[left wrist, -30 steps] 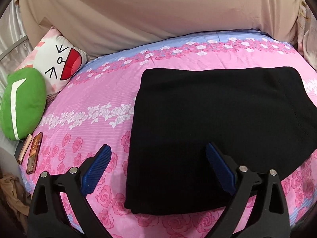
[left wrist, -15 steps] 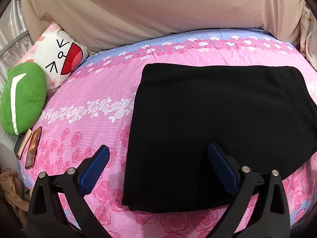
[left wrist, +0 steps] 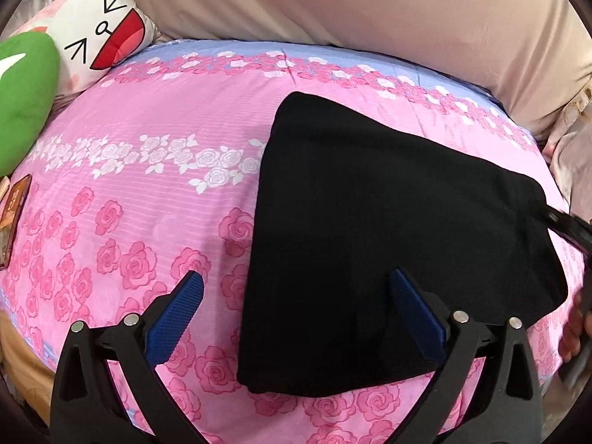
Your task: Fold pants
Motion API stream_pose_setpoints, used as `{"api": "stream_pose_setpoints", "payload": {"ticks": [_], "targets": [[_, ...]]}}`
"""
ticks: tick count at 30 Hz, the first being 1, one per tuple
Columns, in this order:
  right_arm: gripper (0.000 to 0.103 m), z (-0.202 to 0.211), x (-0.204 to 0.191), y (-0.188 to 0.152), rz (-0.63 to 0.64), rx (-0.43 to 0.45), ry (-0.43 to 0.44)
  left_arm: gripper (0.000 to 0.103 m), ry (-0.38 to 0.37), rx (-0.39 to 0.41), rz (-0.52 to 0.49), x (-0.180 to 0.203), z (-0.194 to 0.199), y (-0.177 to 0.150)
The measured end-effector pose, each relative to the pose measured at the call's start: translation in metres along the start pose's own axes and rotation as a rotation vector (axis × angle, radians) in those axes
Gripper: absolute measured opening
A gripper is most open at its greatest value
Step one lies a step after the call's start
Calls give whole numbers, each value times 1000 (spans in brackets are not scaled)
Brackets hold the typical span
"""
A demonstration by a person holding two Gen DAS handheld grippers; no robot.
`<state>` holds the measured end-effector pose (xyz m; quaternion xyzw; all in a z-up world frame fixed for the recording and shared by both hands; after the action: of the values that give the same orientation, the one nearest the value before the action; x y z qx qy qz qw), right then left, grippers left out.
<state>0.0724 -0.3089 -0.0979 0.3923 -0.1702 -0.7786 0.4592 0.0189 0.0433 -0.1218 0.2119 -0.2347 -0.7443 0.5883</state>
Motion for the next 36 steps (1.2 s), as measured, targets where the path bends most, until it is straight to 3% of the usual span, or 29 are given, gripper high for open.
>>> {"api": "stream_pose_setpoints", "payload": {"ticks": [1, 3, 4, 5, 6, 8, 10, 11, 13, 17, 20, 21, 22, 23, 24, 26, 27, 29, 31, 33, 36], "targets": [[20, -6, -4, 3, 4, -10, 17, 98, 9, 4, -7, 0, 1, 1], [18, 7, -15, 11, 30, 40, 27, 98, 33, 16, -26, 0, 5, 2], [5, 20, -21, 14, 69, 86, 12, 98, 47, 20, -32, 0, 6, 2], [6, 25, -22, 15, 76, 102, 10, 98, 53, 21, -35, -1, 5, 2], [7, 22, -17, 15, 69, 97, 4, 98, 54, 18, -36, -1, 3, 2], [29, 3, 6, 9, 40, 25, -71, 98, 25, 8, -18, -1, -4, 1], [35, 10, 22, -4, -49, -2, -30, 98, -24, 1, -4, -1, -5, 0], [56, 21, 27, -11, -78, 3, 2, 98, -62, -2, 3, 0, -3, -1], [74, 43, 34, -28, -102, 31, 9, 98, -116, -17, 14, 2, -3, -6], [74, 47, 33, -64, -130, -70, 69, 98, -239, -98, 59, 10, -23, -24], [74, 27, 29, -85, -166, -159, 140, 98, -225, -72, 52, 16, -21, -24], [75, 21, 28, -88, -185, -156, 151, 98, -221, -67, 52, 17, -21, -24], [69, 22, 28, -87, -187, -121, 159, 97, -220, -59, 47, 18, -21, -23], [51, 23, 26, -87, -187, -110, 156, 88, -227, -55, 43, 20, -20, -22], [38, 28, 22, -84, -184, -90, 177, 72, -237, -49, 37, 20, -17, -20], [32, 45, 12, -78, -164, -56, 205, 44, -265, -33, 24, 22, 0, -13], [32, 58, 5, -75, -130, -31, 198, 38, -268, -26, 18, 21, 8, -10], [32, 71, -3, -76, -98, -22, 199, 39, -272, -10, 2, 17, 24, -9], [39, 65, 4, -88, -84, -45, 147, 49, -298, -44, -7, 17, 21, -15], [51, 49, 20, -100, -122, -97, 88, 82, -284, -94, 0, 14, 6, -25], [60, 42, 31, -103, -224, -119, 160, 98, -328, -131, 61, 14, -13, -32]]}}
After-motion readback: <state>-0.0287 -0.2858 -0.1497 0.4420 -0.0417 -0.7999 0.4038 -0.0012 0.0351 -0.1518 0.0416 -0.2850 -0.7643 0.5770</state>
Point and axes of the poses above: each gripper's, at about its wrist camera, not at the fingertips, and z roughly against the way its jaws point, x to its right, y to its top, the point moved 7 cm from there along -z, roughly the way its jaws point, and after that the axes turned 10 degrees about -z, right-handed, at the moved point
